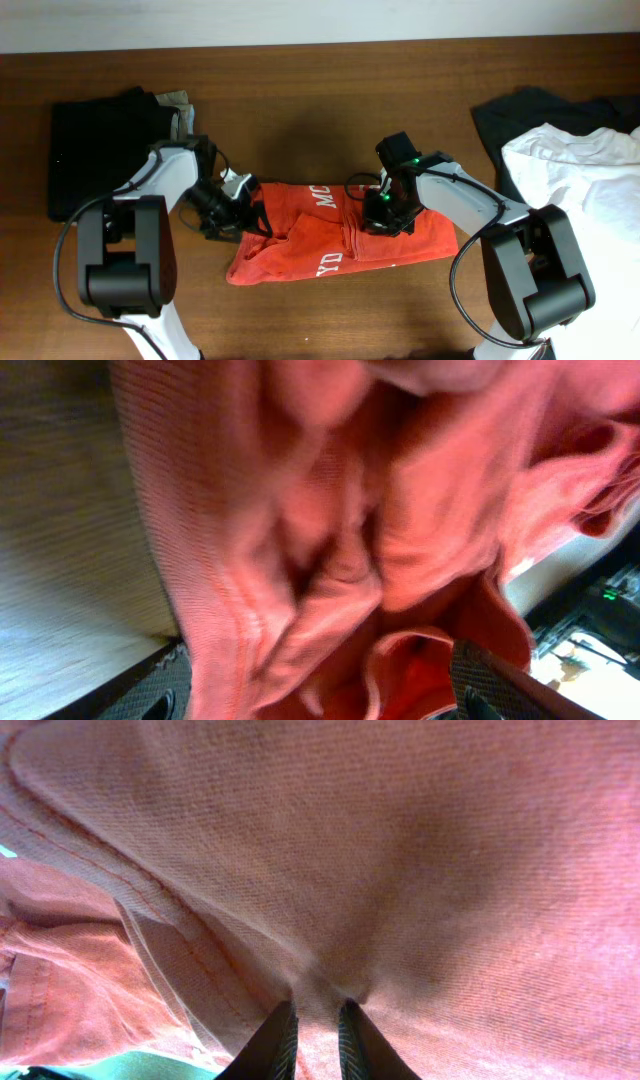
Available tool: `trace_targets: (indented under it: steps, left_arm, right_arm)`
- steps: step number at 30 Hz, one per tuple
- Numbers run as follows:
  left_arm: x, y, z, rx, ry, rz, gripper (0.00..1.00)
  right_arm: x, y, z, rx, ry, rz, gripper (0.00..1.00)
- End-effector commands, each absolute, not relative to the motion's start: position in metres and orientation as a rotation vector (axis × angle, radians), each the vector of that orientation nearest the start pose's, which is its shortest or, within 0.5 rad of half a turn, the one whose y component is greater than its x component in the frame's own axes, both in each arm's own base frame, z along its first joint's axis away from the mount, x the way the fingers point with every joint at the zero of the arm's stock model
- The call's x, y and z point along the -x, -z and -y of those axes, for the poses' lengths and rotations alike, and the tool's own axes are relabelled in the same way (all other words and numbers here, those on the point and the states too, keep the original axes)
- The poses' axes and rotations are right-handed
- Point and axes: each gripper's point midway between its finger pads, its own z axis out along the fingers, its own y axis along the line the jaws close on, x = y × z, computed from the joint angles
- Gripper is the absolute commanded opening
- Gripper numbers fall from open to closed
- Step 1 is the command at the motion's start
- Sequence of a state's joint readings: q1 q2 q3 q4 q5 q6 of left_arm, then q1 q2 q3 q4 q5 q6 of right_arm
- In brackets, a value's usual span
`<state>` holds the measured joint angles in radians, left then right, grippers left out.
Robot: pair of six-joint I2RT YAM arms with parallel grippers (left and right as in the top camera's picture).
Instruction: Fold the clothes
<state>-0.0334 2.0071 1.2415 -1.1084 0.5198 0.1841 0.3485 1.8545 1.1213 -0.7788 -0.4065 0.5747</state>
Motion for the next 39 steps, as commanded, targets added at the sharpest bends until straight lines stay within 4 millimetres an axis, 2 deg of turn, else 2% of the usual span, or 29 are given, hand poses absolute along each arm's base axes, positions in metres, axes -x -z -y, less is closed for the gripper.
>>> trace_targets:
  steps: [1,4,5,7,8,10,12,13,15,16,17,19,21,22,23,24,25,27,30,32,34,36,37,39]
  left_arm:
    - [-0.252,0.015,0.118,-0.331,1.07,-3.231,0.87]
    - [-0.249,0.024,0.131,-0.456,1.021,-3.21,0.85]
    - [-0.251,0.025,0.134,-0.481,1.011,-3.199,0.71]
    - [-0.249,0.028,0.132,-0.489,0.966,-3.221,0.17]
    - [-0.246,0.029,0.125,-0.482,0.918,-3.256,0.0]
    - [-0.246,0.017,0.111,-0.399,0.909,-3.317,0.01]
    - [-0.264,-0.013,0.092,-0.251,0.91,-3.332,0.01]
    - [-0.278,-0.034,0.08,-0.187,0.902,-3.302,0.0]
    - [-0.311,-0.09,0.059,-0.143,0.815,-3.211,0.0]
    - [-0.322,-0.116,0.056,-0.145,0.784,-3.173,0.0]
    - [-0.331,-0.137,0.06,-0.144,0.762,-3.137,0.0]
    - [-0.339,-0.156,0.083,-0.213,0.744,-3.095,0.0]
    - [-0.337,-0.156,0.119,-0.362,0.734,-3.078,0.01]
    - [-0.334,-0.154,0.145,-0.479,0.719,-3.059,0.01]
    - [-0.332,-0.147,0.158,-0.516,0.606,-3.077,0.0]
    - [-0.327,-0.14,0.17,-0.582,0.429,-3.089,0.02]
    - [-0.322,-0.136,0.177,-0.622,0.342,-3.095,0.05]
    - [-0.301,-0.123,0.211,-0.795,0.288,-3.107,0.09]
    - [-0.278,-0.104,0.236,-0.925,0.253,-3.147,0.21]
    - [-0.268,-0.097,0.246,-0.997,0.217,-3.147,0.99]
    - [-0.274,-0.101,0.234,-0.992,0.105,-3.14,0.99]
    - [-0.3,-0.126,0.201,-0.865,-0.003,-3.146,0.99]
    - [-0.315,-0.137,0.183,-0.787,-0.038,-3.14,0.99]
    - [-0.334,-0.143,0.159,-0.655,-0.013,-3.147,0.99]
  right_arm:
    - [-0.288,-0.016,-0.176,-0.341,-0.639,-3.183,0.19]
    - [-0.289,-0.016,-0.176,-0.34,-0.64,-3.181,0.19]
    - [-0.289,-0.016,-0.176,-0.34,-0.64,-3.181,0.19]
    - [-0.288,-0.016,-0.176,-0.34,-0.64,-3.182,0.19]
    - [-0.288,-0.016,-0.176,-0.34,-0.639,-3.184,0.16]
    - [-0.29,-0.018,-0.174,-0.328,-0.648,-3.181,0.15]
    - [-0.296,-0.035,-0.173,-0.325,-0.743,-3.159,0.14]
    - [-0.3,-0.047,-0.17,-0.31,-0.77,-3.139,0.14]
    - [-0.31,-0.07,-0.161,-0.342,-0.784,-3.084,0.14]
    - [-0.315,-0.077,-0.157,-0.355,-0.79,-3.057,0.14]
    - [-0.319,-0.081,-0.152,-0.373,-0.793,-3.038,0.14]
    - [-0.321,-0.081,-0.142,-0.419,-0.789,-3.032,0.14]
    - [-0.322,-0.081,-0.136,-0.434,-0.786,-3.029,0.14]
    - [-0.323,-0.081,-0.133,-0.434,-0.783,-3.026,0.15]
    - [-0.323,-0.08,-0.129,-0.443,-0.777,-3.026,0.14]
    - [-0.323,-0.08,-0.125,-0.46,-0.774,-3.029,0.14]
    - [-0.323,-0.08,-0.122,-0.471,-0.768,-3.03,0.14]
    - [-0.323,-0.08,-0.117,-0.471,-0.765,-3.029,0.15]
    - [-0.323,-0.08,-0.117,-0.468,-0.764,-3.029,0.14]
    - [-0.323,-0.08,-0.117,-0.463,-0.764,-3.03,0.14]
    - [-0.322,-0.078,-0.113,-0.469,-0.726,-3.039,0.14]
    - [-0.322,-0.078,-0.114,-0.39,-0.728,-3.04,0.16]
    - [-0.322,-0.083,-0.123,-0.246,-0.814,-3.015,0.16]
    - [-0.322,-0.095,-0.141,-0.074,-0.999,-2.949,0.22]
